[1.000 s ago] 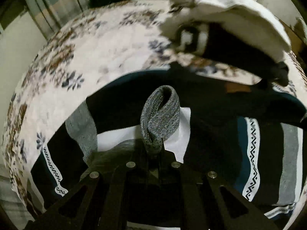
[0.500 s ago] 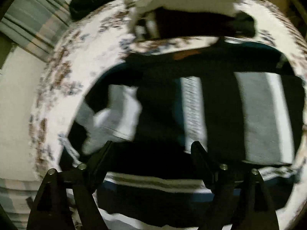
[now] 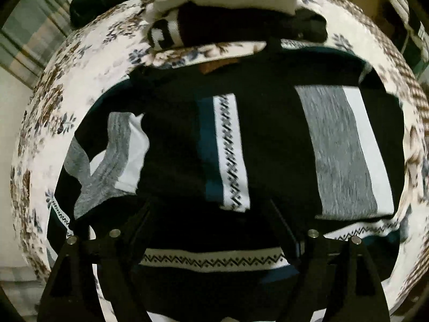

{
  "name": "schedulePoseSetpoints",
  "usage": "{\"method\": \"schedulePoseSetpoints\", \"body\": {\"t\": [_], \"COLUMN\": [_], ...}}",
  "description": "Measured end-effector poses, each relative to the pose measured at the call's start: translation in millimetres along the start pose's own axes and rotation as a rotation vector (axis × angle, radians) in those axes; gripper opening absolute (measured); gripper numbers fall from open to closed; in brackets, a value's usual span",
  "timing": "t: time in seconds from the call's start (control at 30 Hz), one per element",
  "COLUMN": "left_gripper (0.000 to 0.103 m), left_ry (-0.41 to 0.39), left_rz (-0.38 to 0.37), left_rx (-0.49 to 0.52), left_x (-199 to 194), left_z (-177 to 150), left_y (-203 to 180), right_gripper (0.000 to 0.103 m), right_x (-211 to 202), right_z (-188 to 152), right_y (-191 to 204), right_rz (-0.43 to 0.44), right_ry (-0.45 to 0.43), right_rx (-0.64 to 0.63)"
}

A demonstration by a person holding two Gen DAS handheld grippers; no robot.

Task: Fold small clothes

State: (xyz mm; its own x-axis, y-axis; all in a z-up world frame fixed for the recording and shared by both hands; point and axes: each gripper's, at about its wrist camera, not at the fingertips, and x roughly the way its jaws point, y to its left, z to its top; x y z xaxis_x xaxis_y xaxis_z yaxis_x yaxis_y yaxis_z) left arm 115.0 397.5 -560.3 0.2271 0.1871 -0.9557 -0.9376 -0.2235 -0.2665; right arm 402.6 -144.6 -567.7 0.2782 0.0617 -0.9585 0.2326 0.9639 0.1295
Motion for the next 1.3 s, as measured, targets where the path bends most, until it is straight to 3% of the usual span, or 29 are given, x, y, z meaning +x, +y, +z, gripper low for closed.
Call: {"method": "schedulePoseSetpoints", "body": {"t": [0.1, 0.27, 0.4, 0.5, 0.67, 0.77, 0.9, 1.07, 1.27, 1.3], "left_gripper": [0.006, 0.006, 0.005, 0.005, 0.005, 0.005, 0.005, 0.005, 0.01, 0.022], "left_ry": [-0.043, -0.202, -0.319, -0.36, -0.357, -0.252, -0.117, 0.058, 0.208, 0.218], "left_rz": [-0.034, -0.09, -0.224, -0.349, -0.553, -0.652, -0.71, -0.666, -0.578, -0.581], "left_rx": [0.081, 0.345, 0.564, 0.727, 1.045, 1.25, 1.509, 1.786, 1.96, 1.979], "left_x": [-11.9, -72.0, -142.9, -188.7, -243.4, -252.3, -243.8, -201.1, -171.2, -173.6], "left_z": [8.3, 3.2, -22.9, -64.4, -193.8, -305.9, -449.7, -596.7, -668.5, -670.2], "left_y": [-17.4, -65.6, -118.5, -167.5, -238.4, -261.2, -253.1, -199.5, -148.2, -142.8], "right_gripper": [0.083, 0.083, 0.083, 0.083, 0.083, 0.083, 0.083, 0.083, 0.083, 0.083], "right_x": [-8.4, -21.8, -31.5, -35.4, -49.1, -56.8, -65.7, -74.1, -78.2, -78.5], "right_z": [4.5, 5.5, 5.1, 5.6, 8.9, 10.4, 8.0, -5.6, -20.5, -23.1], "right_y": [2.1, -10.4, -40.6, -66.3, -121.2, -153.9, -208.7, -281.9, -342.1, -346.8], "right_rz": [0.007, 0.014, 0.045, 0.062, 0.075, 0.065, 0.035, -0.024, -0.059, -0.049], "right_ry": [-0.016, -0.026, -0.032, -0.03, -0.054, -0.07, -0.094, -0.104, -0.086, -0.083], "right_rx": [-0.022, -0.023, 0.026, 0.075, 0.175, 0.233, 0.318, 0.417, 0.473, 0.48]}}
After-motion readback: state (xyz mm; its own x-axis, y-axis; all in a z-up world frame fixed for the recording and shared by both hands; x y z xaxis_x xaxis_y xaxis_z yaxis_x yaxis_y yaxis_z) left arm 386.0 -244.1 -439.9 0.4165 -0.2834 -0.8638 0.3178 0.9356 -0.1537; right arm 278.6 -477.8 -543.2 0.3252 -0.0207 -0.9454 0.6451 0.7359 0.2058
